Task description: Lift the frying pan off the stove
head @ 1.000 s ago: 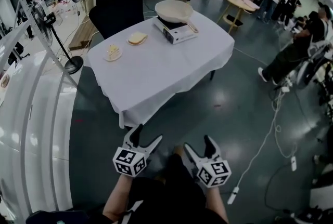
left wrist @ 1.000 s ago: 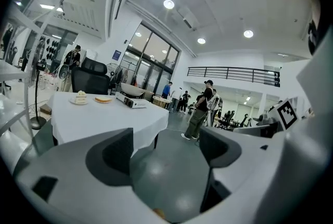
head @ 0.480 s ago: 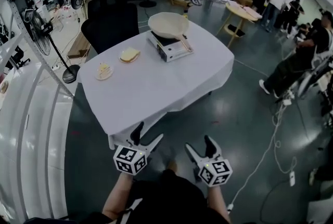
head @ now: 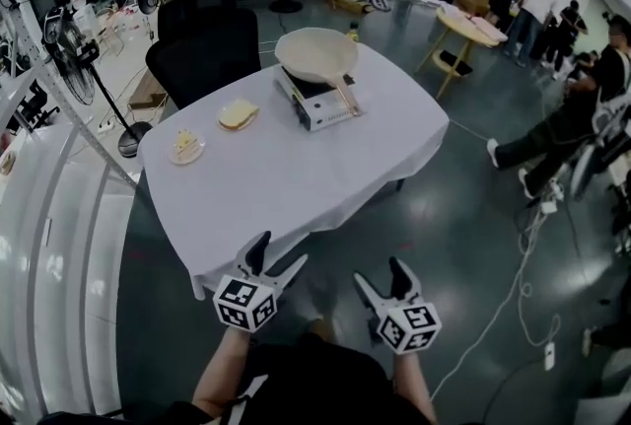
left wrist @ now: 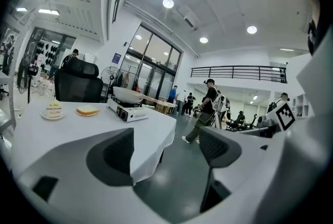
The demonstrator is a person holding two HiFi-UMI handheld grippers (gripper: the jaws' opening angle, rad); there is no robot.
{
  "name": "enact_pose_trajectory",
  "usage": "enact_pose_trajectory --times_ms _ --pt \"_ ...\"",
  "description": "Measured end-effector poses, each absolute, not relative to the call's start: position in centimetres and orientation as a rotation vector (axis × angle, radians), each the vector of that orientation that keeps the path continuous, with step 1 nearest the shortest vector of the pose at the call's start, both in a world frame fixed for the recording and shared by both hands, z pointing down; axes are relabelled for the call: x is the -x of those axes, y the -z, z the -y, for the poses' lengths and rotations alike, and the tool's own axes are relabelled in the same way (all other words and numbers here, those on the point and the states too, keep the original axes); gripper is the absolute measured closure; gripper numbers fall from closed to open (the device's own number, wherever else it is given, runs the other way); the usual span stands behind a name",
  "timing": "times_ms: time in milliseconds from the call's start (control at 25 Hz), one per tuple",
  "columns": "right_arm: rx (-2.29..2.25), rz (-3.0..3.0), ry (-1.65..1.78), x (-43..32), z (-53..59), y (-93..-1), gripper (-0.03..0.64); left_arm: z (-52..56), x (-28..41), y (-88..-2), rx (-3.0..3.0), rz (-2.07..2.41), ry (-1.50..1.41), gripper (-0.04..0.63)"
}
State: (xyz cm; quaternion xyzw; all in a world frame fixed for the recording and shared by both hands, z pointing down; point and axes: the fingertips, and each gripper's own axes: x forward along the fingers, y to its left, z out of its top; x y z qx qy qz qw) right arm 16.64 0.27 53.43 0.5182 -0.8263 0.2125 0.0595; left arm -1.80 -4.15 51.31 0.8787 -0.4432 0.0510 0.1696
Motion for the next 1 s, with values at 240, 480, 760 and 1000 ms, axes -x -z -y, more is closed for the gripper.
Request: enact_pose_trajectory --times_ms 240,480,760,1000 --pt "-1.544 2.515 -0.632 -18.3 2.7 -54.2 0.235 7.1 -0.6 -51.8 -2.498 1.247 -0.109 0.212" --pt "-1.517 2.540 -0.611 -19.3 3.7 -54.1 0.235 7.6 -2.5 -51.8 -2.501 1.259 -0.101 0.212" --pt "-1.500 2.534 -0.685 -19.0 1.7 -55.5 0.235 5.5 -2.6 -53.8 -2.454 1.247 -0.165 0.212" --pt "-1.496 2.510 -0.741 -19.3 1.6 -57.2 0.235 6.0 -2.6 -55.3 -2.419 1.247 -0.187 0.212"
